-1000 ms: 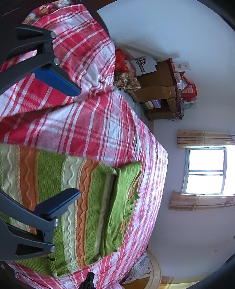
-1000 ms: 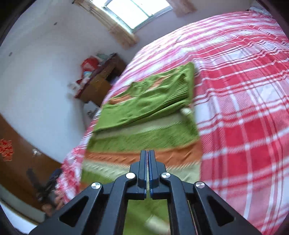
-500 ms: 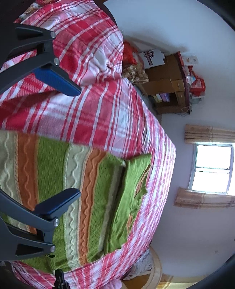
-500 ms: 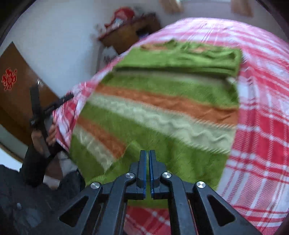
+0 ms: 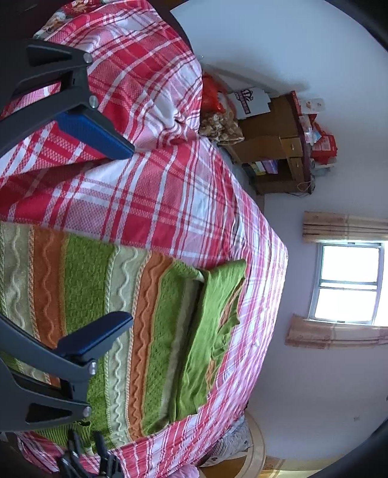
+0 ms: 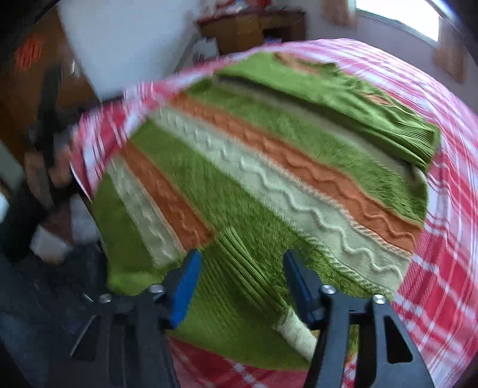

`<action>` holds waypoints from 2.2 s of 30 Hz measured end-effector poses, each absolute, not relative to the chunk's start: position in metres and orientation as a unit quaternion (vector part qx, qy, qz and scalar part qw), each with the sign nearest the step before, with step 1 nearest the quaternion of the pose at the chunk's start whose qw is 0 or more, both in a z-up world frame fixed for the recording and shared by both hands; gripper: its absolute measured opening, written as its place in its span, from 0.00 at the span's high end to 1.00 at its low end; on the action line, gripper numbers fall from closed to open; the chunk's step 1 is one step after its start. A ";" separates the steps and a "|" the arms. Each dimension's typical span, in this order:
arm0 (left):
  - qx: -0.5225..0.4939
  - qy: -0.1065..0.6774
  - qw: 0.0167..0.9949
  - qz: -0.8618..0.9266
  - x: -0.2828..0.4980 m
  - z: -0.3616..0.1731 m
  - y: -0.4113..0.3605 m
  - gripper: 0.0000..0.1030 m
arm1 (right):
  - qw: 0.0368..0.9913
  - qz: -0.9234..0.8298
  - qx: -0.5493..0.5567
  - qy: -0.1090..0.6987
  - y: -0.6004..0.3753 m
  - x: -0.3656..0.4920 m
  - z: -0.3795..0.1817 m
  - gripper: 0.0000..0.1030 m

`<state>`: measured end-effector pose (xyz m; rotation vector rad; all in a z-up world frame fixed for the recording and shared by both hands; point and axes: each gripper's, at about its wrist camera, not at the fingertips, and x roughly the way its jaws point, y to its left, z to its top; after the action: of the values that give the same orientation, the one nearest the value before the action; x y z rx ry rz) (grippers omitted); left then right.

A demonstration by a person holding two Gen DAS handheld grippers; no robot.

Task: Fold small clothes
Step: 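Grasp the sweater hem edge with the right tool, then grasp the hem with the left tool beside the right tool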

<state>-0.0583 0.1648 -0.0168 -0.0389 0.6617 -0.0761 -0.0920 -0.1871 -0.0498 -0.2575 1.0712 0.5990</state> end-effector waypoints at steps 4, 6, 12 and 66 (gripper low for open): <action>-0.014 0.319 0.947 -0.029 -0.059 -0.012 0.171 0.00 | 0.804 0.279 -0.222 0.476 -0.164 -0.108 -0.058 0.71; -0.015 0.319 0.947 -0.024 -0.057 -0.012 0.175 0.00 | 0.799 0.284 -0.230 0.477 -0.160 -0.113 -0.054 0.91; -0.007 0.324 0.946 -0.020 -0.044 -0.012 0.181 0.00 | 0.849 0.257 -0.139 0.440 -0.191 -0.102 -0.017 0.91; -0.008 0.387 0.912 -0.135 -0.050 -0.052 0.141 0.93 | 0.912 0.082 0.062 0.396 -0.258 -0.073 -0.040 0.91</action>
<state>-0.0497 0.1412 -0.0524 -0.0170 0.7976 -0.2779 -0.0728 -0.2580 -0.0396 0.1268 0.8166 0.1693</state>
